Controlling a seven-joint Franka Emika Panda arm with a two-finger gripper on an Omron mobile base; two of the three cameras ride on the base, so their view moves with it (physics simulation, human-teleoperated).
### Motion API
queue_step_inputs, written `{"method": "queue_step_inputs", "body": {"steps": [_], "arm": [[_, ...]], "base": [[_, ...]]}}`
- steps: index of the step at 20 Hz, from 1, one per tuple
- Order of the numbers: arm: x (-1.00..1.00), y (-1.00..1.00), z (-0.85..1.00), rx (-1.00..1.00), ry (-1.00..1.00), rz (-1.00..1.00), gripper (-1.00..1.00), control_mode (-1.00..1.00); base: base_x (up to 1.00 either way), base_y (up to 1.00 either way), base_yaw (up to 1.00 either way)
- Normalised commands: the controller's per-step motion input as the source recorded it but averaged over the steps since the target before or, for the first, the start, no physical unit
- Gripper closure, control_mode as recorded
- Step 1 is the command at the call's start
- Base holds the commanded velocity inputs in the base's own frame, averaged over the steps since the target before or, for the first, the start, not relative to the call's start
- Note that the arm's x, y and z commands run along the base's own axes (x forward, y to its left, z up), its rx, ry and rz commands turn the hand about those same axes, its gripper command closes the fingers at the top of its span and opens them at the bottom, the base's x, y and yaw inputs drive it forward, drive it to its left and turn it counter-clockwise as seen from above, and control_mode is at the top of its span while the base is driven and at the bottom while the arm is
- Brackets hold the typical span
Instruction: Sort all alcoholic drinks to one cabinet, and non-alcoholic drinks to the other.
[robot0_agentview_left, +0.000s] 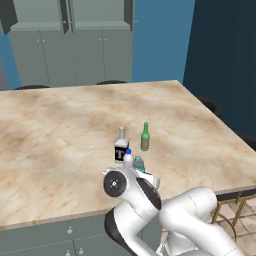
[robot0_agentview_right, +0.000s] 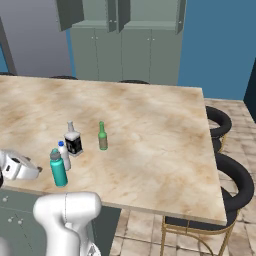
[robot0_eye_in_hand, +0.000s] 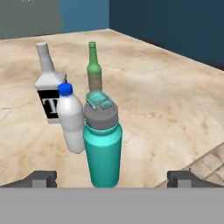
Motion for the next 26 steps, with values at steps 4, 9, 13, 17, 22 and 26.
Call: {"method": "queue_step_inputs", "body": {"steps": [4,9,13,17,22,26], "arm": [[0.22,0.0,-0.28,0.0,-0.12,-0.06,-1.0,-1.0],[0.1,0.0,-0.23,0.0,-0.16,-0.07,-1.0,-1.0],[0.02,0.0,-0.09,0.0,-0.11,-0.06,-1.0,-1.0],[0.01,0.0,0.0,0.0,0.0,0.0,-1.0,-1.0],[0.19,-0.03,0.0,0.01,0.0,0.02,-1.0,-1.0],[0.23,0.0,0.0,0.0,0.0,0.02,-1.0,-1.0]], "base": [[0.0,0.0,0.0],[0.0,0.0,0.0],[0.0,0.0,0.0],[0.0,0.0,0.0],[0.0,0.0,0.0],[0.0,0.0,0.0]]}}
